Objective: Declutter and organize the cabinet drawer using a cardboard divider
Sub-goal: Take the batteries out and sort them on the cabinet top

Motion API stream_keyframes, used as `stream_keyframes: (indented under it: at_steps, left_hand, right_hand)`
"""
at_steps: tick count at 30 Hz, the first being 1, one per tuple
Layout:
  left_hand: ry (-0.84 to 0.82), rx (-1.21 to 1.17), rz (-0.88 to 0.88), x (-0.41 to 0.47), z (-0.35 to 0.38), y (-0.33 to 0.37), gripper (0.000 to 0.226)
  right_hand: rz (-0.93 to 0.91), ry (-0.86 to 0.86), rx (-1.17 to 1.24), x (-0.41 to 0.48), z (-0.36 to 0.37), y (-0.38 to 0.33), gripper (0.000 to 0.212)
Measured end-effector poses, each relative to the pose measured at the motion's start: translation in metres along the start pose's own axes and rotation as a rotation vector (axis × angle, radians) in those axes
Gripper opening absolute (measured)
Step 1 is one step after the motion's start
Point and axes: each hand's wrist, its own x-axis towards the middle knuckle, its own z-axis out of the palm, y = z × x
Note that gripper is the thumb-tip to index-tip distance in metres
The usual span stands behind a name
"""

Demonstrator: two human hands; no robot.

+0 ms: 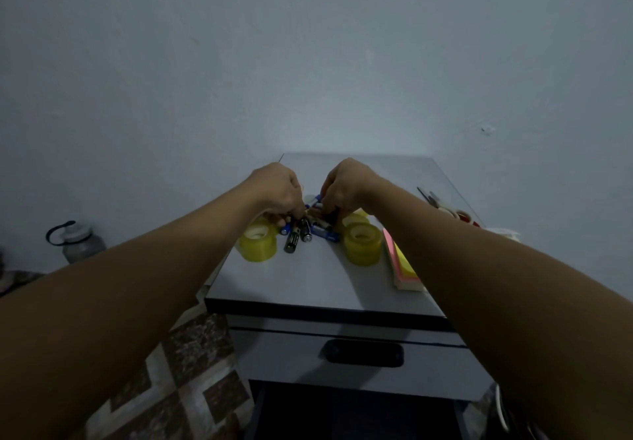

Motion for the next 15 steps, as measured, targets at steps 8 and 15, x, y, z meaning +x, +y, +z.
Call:
stream_keyframes:
  at_steps: [8,15]
  left_hand:
    - [-0.005,0.039,-0.003,-0.0013,-0.0015,-0.0039,0.022]
    - [0.031,0.005,0.026,-0.0075,-0.0066,-0.0024,0.022]
  right_hand:
    - [-0.069,0.053,-0.110,-0.0034,-0.0004,0.0037,0.029]
    - [-0.070,0.080,-0.069,-0.0090,-0.0063,0.0048,0.022]
